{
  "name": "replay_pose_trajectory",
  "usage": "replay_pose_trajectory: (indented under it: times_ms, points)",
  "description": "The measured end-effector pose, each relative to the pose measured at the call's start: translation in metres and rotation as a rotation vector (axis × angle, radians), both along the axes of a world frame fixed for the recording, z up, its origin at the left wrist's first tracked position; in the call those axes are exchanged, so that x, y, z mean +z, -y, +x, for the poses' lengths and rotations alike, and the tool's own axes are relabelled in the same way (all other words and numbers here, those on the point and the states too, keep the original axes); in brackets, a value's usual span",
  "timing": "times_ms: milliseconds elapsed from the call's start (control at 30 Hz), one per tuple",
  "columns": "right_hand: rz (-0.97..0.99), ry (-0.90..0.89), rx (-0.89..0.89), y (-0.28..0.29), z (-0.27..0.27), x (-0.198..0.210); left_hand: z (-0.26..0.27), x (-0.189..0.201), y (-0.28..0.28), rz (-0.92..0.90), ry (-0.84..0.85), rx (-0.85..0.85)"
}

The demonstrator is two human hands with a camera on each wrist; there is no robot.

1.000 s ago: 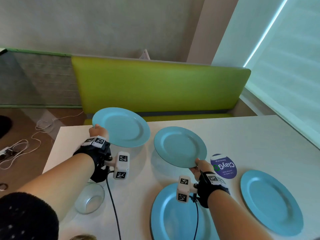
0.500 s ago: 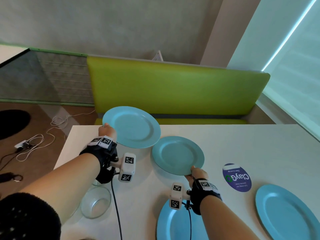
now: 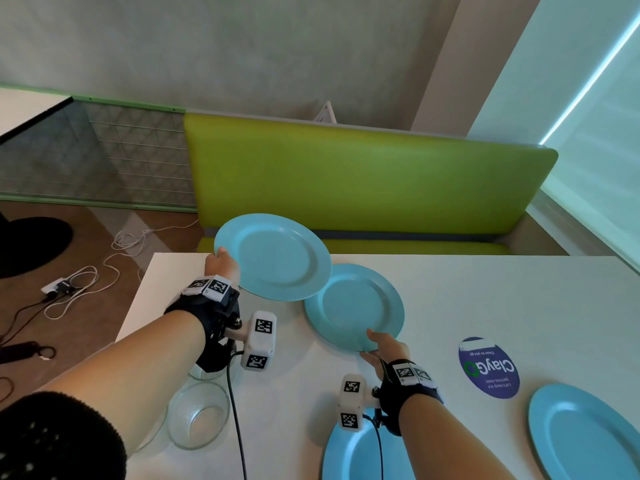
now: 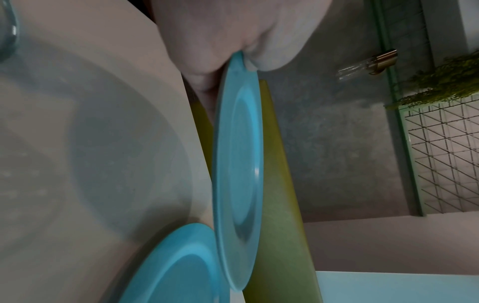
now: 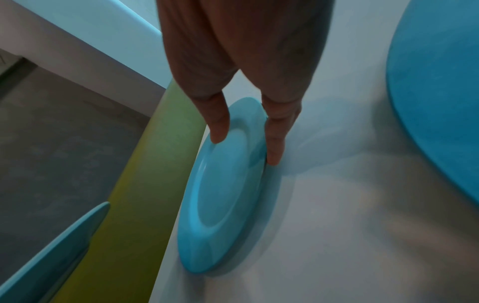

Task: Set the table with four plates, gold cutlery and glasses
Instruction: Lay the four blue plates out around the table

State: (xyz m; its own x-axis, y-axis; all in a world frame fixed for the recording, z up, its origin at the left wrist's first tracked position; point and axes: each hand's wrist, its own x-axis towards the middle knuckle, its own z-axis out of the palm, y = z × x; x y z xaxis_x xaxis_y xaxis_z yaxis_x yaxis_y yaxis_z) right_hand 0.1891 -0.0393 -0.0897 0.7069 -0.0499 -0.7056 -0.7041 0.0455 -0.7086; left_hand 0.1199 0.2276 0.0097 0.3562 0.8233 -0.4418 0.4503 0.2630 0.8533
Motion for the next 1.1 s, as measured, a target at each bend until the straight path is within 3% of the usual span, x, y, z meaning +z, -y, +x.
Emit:
replay_pose_trajectory:
  times_ms: [300,567,833,967,1100]
  points:
    - [-0.058,0.008,0.030,0.000,0.004,0.002,-0.002,-0.002,-0.005,0.003,0.004,0.002]
    - [-0.160,0.043,0.089,0.011,0.001,0.028,-0.002,0.000,0.010,-0.030,0.036,-0.054]
    - [0.096,0.147,0.077,0.019,-0.022,0.073,0.004,0.006,0.062,-0.091,0.063,-0.249]
    - [0.180,0.159,0.049,0.049,-0.030,0.085,0.014,0.007,0.103,-0.094,0.023,-0.402]
    - [0.190,0.164,-0.036,0.091,-0.026,0.084,0.032,-0.004,0.149,-0.202,0.098,-0.456]
